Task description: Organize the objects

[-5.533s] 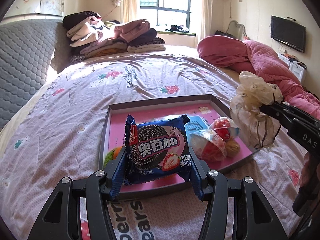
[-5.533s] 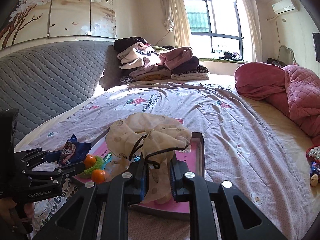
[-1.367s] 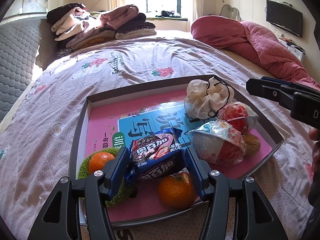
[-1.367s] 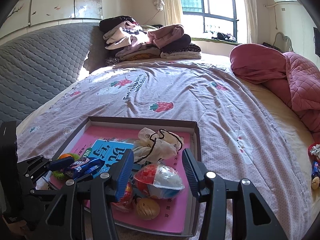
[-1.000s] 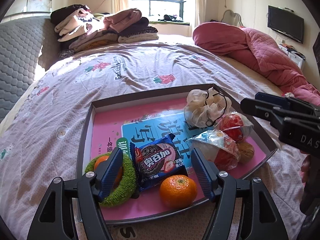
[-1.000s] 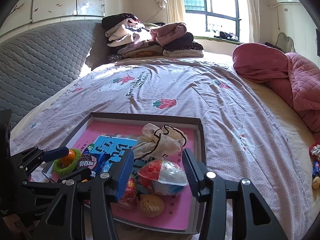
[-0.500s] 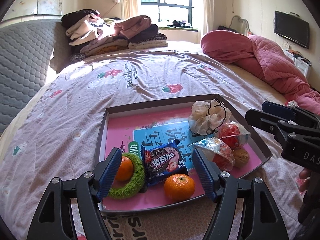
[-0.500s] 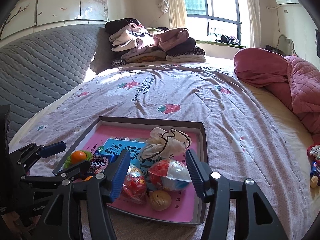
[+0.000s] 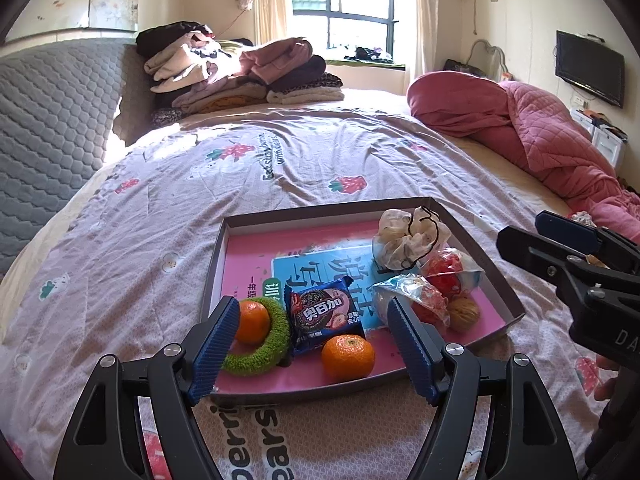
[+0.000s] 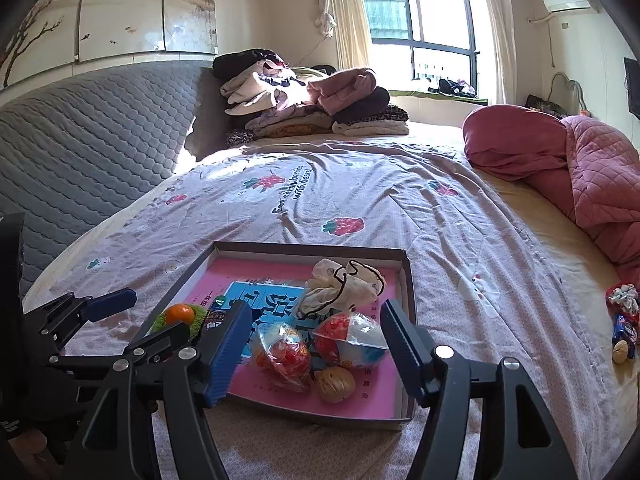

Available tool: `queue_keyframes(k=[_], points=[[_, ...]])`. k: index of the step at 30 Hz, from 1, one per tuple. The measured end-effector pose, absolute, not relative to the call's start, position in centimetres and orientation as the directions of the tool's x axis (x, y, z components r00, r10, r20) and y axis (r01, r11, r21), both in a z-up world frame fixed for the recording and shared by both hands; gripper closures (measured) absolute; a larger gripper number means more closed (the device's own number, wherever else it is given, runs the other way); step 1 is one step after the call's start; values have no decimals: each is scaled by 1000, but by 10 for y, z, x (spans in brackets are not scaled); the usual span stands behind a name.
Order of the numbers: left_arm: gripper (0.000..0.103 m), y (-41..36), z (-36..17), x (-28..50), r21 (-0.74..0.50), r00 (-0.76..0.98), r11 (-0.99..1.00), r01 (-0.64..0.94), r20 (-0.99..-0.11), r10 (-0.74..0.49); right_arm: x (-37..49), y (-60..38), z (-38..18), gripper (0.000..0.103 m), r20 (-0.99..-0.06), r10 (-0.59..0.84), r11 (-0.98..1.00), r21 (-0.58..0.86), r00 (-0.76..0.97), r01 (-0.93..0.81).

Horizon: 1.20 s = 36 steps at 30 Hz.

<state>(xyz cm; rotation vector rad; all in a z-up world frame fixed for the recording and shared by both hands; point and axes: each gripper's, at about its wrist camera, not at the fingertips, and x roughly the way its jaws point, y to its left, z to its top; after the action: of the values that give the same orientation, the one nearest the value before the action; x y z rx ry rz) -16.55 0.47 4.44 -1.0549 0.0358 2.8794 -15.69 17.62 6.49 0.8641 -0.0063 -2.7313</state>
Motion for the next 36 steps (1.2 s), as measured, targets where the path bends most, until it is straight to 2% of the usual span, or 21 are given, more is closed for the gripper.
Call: queue_keyframes(k=[19,36], points=[[26,-15,79,-125,-25,-789,-1000,12,-614,6,-115,169,102,34,-489,-277,-958,73,-827,278],[26,-19,89,-97,-26,-792,-999,22,-611,-2,-87,166,107,33,-499,-278,-957,68,-821,282]])
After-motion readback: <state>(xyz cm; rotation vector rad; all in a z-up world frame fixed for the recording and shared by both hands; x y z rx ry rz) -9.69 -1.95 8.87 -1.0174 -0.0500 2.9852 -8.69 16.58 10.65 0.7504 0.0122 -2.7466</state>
